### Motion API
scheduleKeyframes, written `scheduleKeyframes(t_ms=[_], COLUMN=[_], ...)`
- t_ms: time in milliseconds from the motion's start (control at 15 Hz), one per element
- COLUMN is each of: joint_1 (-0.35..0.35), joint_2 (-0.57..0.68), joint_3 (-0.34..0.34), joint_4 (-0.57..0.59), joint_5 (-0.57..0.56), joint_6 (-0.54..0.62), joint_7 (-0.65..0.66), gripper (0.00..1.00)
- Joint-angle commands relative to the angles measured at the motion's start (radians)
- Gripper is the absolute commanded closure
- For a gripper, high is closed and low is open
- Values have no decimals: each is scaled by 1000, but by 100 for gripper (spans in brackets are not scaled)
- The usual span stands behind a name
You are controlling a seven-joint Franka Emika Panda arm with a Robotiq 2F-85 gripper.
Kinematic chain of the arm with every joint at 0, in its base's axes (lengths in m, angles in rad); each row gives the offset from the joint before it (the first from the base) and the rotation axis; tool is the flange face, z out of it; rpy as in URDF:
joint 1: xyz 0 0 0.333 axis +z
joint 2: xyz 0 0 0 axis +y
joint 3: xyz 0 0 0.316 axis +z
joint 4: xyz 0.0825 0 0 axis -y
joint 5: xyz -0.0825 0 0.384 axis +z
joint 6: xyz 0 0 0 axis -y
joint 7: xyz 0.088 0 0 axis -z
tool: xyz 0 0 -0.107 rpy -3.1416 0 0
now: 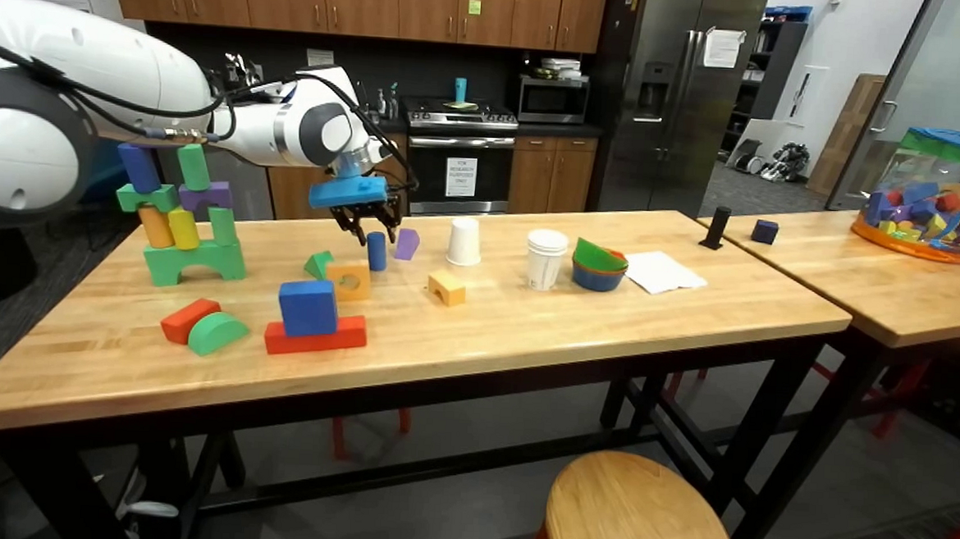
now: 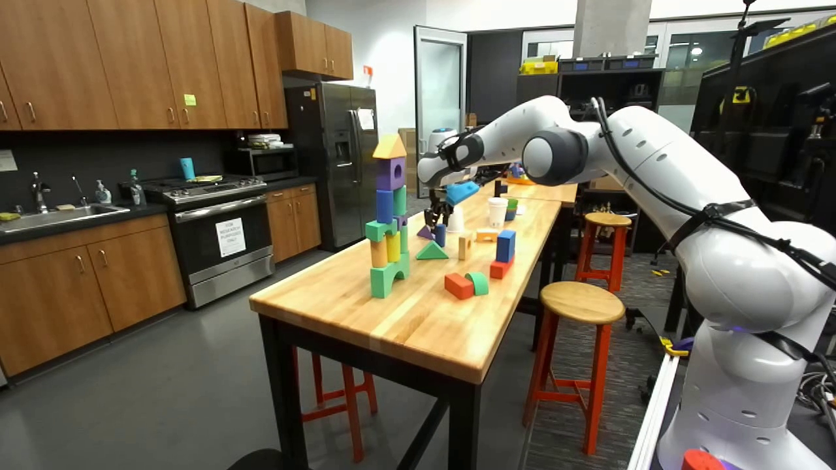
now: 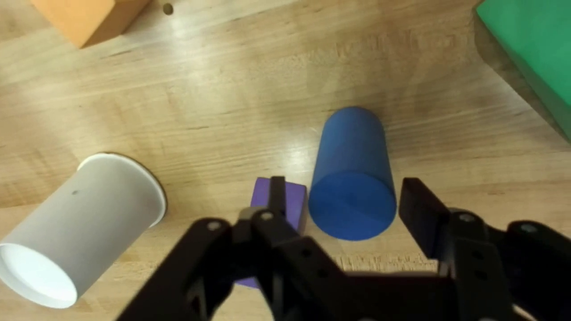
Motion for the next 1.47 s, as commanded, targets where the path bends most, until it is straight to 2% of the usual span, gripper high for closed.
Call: scheduleKeyframes(t_ms=[0,133,200,600,933,1267,1400], joint_1=[-7,-7,-6,-7,-52,-80,-83], joint_2=[12,13,12,-15,-127,-242,-292], joint_3=[12,13,13,21,85,79,72], joint_4=[30,30,30,12,-25,-40,-70], joint_5=[10,9,8,11,59,45,30], joint_6=[-25,-25,-26,-75,-228,-343,-355], joint_7=[-19,-20,-21,-46,-214,-328,-371], gripper=[66,81,83,83,83,83,83])
